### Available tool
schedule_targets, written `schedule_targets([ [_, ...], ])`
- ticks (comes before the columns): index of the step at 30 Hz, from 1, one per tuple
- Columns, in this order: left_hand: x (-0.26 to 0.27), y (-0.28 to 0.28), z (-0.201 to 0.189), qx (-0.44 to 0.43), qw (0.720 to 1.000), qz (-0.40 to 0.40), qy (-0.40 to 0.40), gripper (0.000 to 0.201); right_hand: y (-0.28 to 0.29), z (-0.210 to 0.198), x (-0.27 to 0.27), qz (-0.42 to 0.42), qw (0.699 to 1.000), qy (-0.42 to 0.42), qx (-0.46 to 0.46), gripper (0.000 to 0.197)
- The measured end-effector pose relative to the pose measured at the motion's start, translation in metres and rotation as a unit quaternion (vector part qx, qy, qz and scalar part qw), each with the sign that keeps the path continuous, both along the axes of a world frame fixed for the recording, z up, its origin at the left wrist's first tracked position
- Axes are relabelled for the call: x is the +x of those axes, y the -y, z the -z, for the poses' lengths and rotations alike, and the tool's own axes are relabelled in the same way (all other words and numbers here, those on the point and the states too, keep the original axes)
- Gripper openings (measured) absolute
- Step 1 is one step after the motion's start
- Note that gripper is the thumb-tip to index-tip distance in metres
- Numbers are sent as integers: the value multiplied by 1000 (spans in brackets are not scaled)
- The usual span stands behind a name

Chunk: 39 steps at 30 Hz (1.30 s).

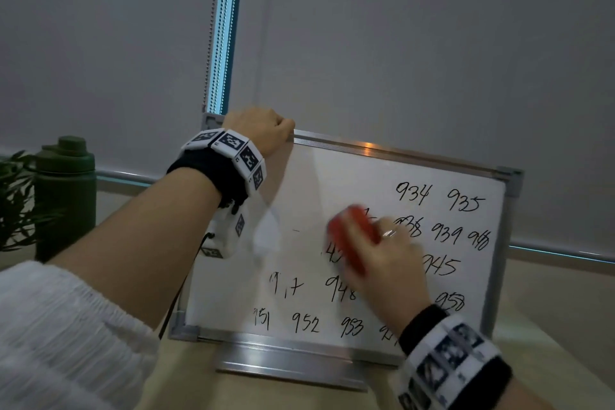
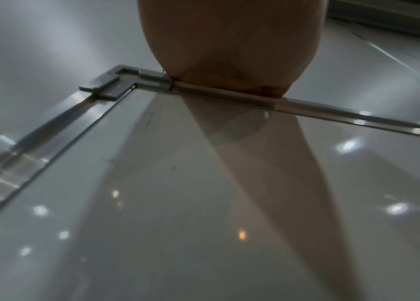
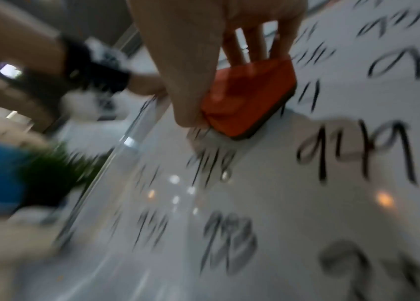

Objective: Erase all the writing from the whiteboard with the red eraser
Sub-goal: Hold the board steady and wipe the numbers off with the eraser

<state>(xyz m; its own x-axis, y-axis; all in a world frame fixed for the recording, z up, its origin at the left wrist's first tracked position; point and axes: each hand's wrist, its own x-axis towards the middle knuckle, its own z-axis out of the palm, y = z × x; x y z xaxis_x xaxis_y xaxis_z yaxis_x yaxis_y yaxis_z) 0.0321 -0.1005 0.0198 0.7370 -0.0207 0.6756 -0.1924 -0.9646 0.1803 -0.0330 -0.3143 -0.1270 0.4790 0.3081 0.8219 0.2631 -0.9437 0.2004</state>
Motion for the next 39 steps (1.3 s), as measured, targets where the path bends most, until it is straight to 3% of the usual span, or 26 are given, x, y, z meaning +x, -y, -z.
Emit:
schedule_targets([
  [2, 0, 0, 1, 2, 1000, 2, 6, 42, -3, 22, -6, -31, 991, -14, -127, 78],
  [3, 1, -1, 1, 4, 1000, 2, 9, 42, 3, 17, -6, -35, 989, -13, -143, 77],
  [5, 0, -1, 1, 7, 1000, 3, 8, 44, 14, -7, -1, -12, 997, 5, -72, 73],
  [8, -1, -1, 1, 4, 1000, 1, -1, 43, 30, -55, 5, 59, 990, -4, 128, 70],
  [10, 0, 0, 1, -2, 1000, 1, -5, 43, 32, -58, 10, 99, 980, -35, 167, 71],
  [15, 5, 2, 3, -4, 1000, -1, 7, 44, 2, 2, -10, 3, 999, -17, -47, 51],
  [17, 6, 1, 4, -4, 1000, 5, 13, 45, 6, 3, -8, -7, 997, -15, -82, 50],
  [20, 5, 1, 4, -4, 1000, 10, 18, 45, 24, -29, 3, 53, 998, 24, 38, 62],
  [22, 4, 2, 4, -8, 1000, 11, 14, 45, 36, -52, 11, 88, 983, 0, 160, 72],
  [24, 5, 3, 4, -12, 1000, 12, 11, 45, 36, -52, 14, 108, 975, -27, 194, 77],
  [26, 7, 3, 4, -12, 1000, 12, 14, 46, 21, -33, 7, 66, 987, -33, 144, 77],
  [29, 8, 2, 5, -3, 1000, 8, 23, 46, 5, 12, -6, 4, 1000, -19, -20, 75],
  [31, 9, 0, 5, 1, 1000, 12, 27, 47, 14, 14, -6, 2, 997, -11, -74, 68],
  [33, 8, -1, 6, 4, 999, 14, 29, 48, 29, -3, 1, 38, 999, 6, -23, 66],
  [37, 6, 1, 5, 24, 999, 7, 21, 46, 47, -43, 13, 103, 971, -15, 214, 74],
  [39, 7, 1, 4, 24, 1000, 6, 20, 46, 39, -38, 11, 114, 968, -39, 220, 78],
])
